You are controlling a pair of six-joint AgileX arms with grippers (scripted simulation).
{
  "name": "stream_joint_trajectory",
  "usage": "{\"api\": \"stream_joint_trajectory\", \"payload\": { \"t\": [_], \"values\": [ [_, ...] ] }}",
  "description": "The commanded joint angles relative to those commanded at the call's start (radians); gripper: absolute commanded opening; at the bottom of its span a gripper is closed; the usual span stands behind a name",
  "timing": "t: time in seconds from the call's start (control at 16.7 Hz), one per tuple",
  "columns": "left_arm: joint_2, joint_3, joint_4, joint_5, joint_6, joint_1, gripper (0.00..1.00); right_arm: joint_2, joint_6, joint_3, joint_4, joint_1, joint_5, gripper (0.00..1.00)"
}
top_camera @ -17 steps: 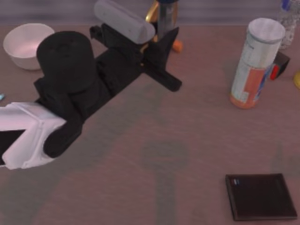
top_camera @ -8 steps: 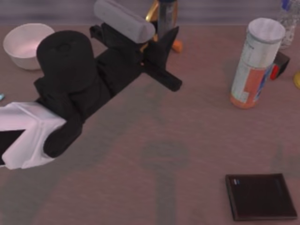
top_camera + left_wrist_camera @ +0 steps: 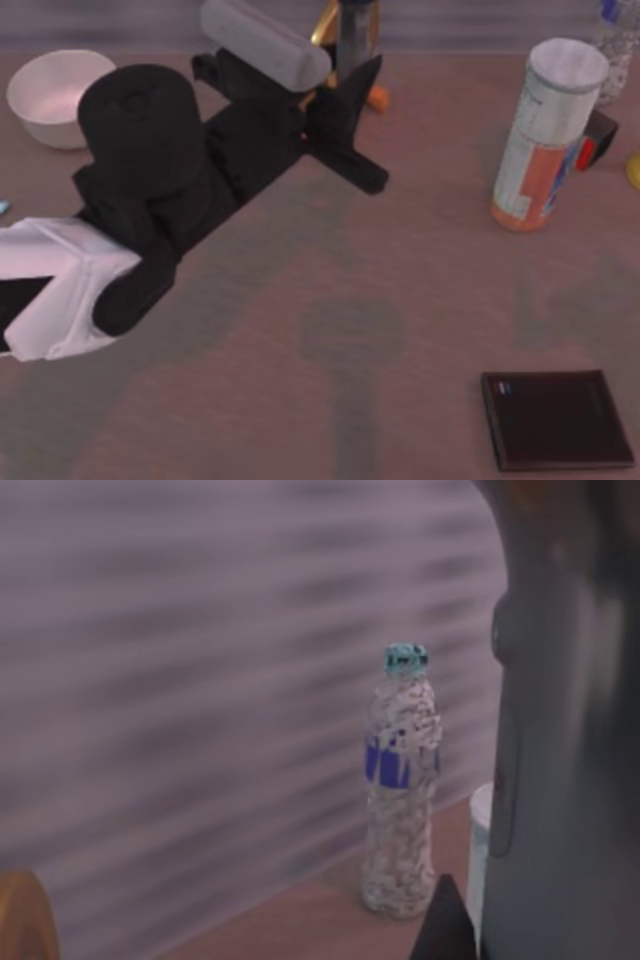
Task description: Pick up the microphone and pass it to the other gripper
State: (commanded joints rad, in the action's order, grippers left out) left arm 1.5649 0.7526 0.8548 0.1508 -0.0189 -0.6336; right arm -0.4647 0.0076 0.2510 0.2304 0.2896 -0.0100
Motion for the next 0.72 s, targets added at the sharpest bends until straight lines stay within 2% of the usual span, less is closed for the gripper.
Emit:
{"api": "stream_joint_trajectory", "payload": {
  "t": [0.42,0.72],
  "values": [
    [0.0,0.0,0.0,0.0,0.0,0.0,0.0,-0.547,0.02,0.288,0.267,0.3,-0.013,1.0],
    [0.0,0.0,0.0,0.0,0.0,0.0,0.0,-0.736,0.024,0.385,0.355,0.414,-0.019,1.0]
  ]
}}
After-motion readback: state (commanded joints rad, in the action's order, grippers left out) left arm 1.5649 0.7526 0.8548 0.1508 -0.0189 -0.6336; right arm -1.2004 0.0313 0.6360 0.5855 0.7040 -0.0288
